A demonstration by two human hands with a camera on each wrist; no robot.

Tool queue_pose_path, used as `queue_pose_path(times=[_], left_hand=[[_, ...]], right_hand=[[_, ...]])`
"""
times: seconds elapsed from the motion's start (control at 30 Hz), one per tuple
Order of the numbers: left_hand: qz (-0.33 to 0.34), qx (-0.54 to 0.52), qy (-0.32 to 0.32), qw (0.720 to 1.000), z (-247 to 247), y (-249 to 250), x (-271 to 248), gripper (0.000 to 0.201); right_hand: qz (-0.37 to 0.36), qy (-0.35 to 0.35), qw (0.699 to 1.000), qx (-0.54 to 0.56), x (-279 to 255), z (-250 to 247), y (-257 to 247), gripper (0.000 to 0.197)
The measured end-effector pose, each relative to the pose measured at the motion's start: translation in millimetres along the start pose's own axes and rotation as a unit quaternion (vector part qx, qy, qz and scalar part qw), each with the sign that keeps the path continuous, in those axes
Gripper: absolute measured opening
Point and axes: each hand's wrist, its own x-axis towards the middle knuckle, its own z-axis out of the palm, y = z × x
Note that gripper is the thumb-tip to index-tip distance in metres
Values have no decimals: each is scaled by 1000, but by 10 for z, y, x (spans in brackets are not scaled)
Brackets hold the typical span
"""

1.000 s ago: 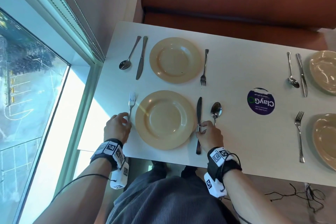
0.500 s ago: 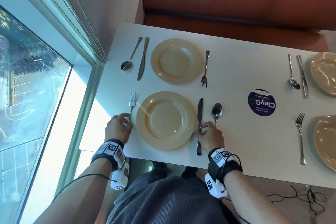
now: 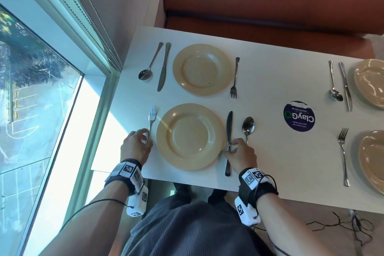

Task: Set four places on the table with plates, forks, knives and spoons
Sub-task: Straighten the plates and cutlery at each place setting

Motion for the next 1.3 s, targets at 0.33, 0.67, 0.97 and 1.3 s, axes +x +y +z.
queue_pose_path(times=[0.33, 0.67, 0.97, 1.3], left_hand=[[3, 7, -10, 1000, -9, -1, -18, 32], [8, -25, 10, 1000, -118, -75, -72, 37], [76, -48, 35, 995, -448, -100, -130, 33], [150, 51, -45, 986, -154, 843, 377, 51]], right_hand=[[-5, 10, 1000, -1, -55, -19, 7, 38], [-9, 18, 1000, 22, -136, -129, -9, 37], [-31, 54, 989, 136, -323, -511, 178, 22], [-81, 101, 982, 135, -4, -952, -20, 18]])
